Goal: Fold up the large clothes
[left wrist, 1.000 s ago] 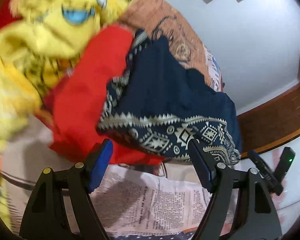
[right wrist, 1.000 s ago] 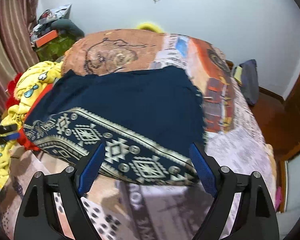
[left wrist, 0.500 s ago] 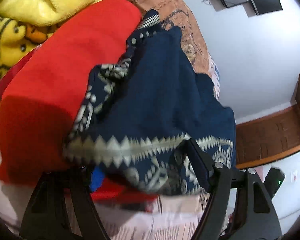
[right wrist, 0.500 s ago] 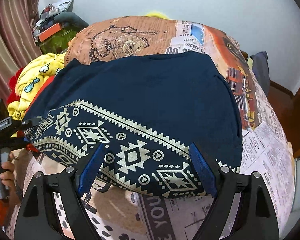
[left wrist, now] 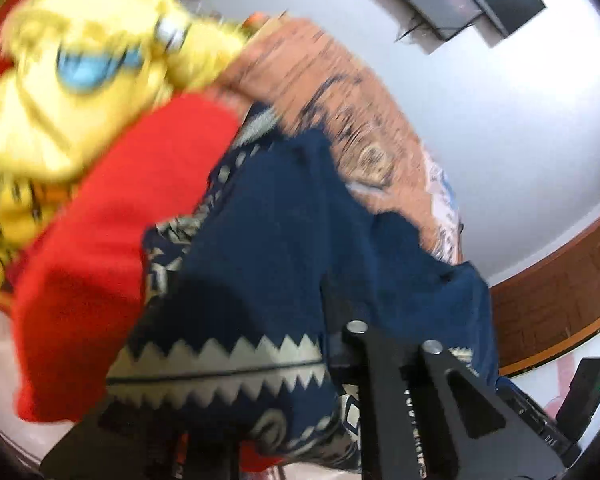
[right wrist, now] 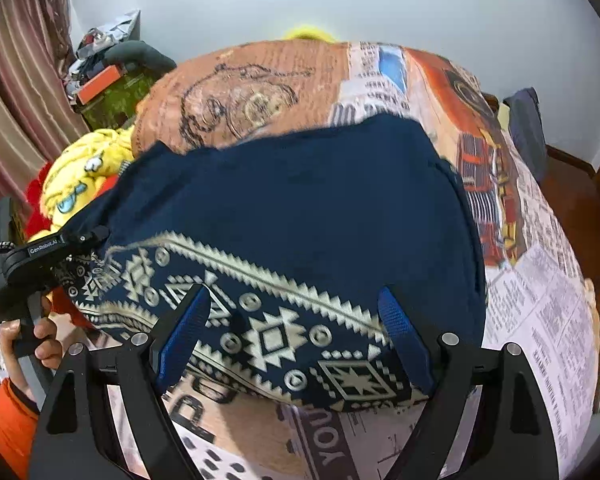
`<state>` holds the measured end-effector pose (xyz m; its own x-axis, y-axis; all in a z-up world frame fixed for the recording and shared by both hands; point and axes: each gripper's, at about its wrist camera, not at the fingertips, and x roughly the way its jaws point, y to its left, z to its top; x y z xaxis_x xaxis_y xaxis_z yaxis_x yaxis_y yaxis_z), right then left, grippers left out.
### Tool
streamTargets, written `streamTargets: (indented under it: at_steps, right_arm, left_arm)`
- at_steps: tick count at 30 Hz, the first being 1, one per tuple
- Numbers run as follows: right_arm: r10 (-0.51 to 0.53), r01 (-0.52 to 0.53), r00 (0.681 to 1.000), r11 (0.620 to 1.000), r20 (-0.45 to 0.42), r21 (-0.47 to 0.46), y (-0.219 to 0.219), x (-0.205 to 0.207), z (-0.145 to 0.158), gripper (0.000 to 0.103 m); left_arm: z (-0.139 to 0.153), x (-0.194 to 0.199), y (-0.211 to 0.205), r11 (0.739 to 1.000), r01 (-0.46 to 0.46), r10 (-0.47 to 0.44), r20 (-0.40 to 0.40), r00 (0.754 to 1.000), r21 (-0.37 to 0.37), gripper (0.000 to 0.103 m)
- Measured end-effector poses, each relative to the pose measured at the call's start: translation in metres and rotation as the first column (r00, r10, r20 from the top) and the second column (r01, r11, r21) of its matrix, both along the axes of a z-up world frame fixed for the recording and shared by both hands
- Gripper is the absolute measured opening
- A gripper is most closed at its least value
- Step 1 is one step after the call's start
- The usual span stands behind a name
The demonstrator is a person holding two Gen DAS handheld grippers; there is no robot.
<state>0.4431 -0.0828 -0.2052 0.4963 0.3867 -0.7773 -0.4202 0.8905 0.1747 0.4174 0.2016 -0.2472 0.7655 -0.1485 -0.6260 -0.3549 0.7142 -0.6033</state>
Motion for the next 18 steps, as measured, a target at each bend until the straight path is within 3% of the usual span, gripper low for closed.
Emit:
streamTargets:
  at_steps: [7, 12, 18]
  right_arm:
    - [0.047, -0.049, 0.997, 0.999, 0.058, 0.02, 0.031, 0.01, 0.027, 0.084]
    - [0.097, -0.095, 0.993, 0.995, 0.06, -0.028, 0.062, 0.022, 0.018, 0.084]
    - [0.111, -0.11, 0.991, 0.994, -0.074, 0.019, 0.076, 0.031, -0.022, 0.084]
  left_arm:
    - [0.065, 0.005, -0.008, 0.992, 0.012, -0.029, 0.13, 0.991, 0.127, 0.005]
    - [0.108, -0.006, -0.023, 0.978, 0.012, -0.061, 0.231, 0.971, 0.208, 0.005]
    - [0.118, 0.013, -0.05, 0.941, 0.071, -0.136, 0.178, 0.975, 0.33, 0.005]
